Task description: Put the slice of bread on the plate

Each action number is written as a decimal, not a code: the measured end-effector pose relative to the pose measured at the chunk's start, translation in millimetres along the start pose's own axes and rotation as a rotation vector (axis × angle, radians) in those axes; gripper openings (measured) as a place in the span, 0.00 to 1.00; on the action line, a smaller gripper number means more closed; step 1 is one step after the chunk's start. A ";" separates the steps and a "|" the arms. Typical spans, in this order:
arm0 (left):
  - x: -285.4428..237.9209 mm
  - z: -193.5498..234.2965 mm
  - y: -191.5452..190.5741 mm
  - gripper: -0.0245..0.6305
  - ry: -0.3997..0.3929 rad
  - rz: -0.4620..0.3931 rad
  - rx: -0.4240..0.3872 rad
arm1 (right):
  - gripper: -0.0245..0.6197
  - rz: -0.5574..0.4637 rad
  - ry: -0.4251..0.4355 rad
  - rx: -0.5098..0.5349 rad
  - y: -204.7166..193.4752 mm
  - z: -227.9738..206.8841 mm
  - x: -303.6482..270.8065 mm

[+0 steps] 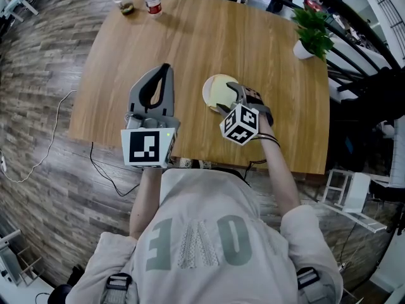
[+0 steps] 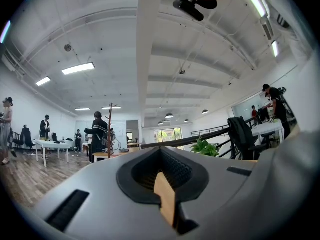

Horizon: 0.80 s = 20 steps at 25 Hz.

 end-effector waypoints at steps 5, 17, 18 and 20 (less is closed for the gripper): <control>-3.0 -5.0 5.1 0.05 -0.018 -0.015 -0.003 | 0.50 -0.208 -0.183 -0.156 48.6 -66.1 52.6; -13.7 -16.3 34.4 0.05 -0.059 -0.077 -0.018 | 0.06 -0.840 -0.675 -0.518 115.1 -140.3 241.6; -14.1 -17.3 37.1 0.05 -0.064 -0.085 -0.020 | 0.06 -0.867 -0.668 -0.548 113.2 -137.0 248.8; -14.6 -19.2 42.4 0.05 -0.070 -0.095 -0.020 | 0.06 -0.921 -0.641 -0.622 104.5 -130.3 260.0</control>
Point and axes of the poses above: the fingertips, and each gripper's own axes: x backward along the fingers, z to its left, y out of its top, the point moved 1 cm from there along x, backward along the fingers, and after that the axes turned 7 degrees about -x, right-handed, at the moved point
